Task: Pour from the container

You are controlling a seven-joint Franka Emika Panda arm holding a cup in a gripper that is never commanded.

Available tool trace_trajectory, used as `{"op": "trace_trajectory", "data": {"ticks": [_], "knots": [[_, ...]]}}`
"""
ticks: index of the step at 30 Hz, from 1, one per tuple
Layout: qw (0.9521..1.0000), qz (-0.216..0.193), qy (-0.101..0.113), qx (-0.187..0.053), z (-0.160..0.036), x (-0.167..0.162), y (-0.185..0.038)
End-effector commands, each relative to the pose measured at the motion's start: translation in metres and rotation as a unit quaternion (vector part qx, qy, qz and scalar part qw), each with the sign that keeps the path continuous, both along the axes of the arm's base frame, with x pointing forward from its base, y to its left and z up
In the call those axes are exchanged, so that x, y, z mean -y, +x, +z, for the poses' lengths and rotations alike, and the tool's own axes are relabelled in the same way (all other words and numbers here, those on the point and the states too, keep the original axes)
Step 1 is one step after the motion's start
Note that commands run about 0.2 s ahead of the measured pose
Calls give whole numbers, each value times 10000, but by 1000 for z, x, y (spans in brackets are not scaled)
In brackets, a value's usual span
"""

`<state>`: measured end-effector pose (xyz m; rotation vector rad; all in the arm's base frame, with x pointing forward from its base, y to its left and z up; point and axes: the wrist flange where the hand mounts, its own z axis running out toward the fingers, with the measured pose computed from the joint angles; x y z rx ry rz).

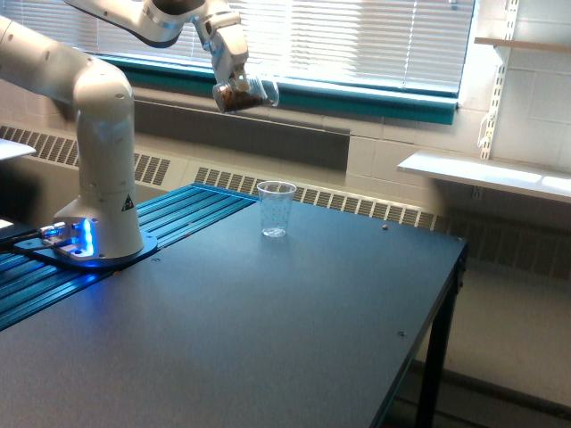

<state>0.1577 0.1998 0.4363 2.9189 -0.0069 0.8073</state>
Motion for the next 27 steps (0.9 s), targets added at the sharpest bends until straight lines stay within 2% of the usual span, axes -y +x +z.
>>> {"op": "trace_trajectory", "data": {"ticks": [1, 13, 27], "knots": [[9998, -160, -102, -41, -26, -6, 0], [9993, -188, -286, -123, -48, -18, -1], [9981, -355, -393, -318, -59, -19, -8]]}}
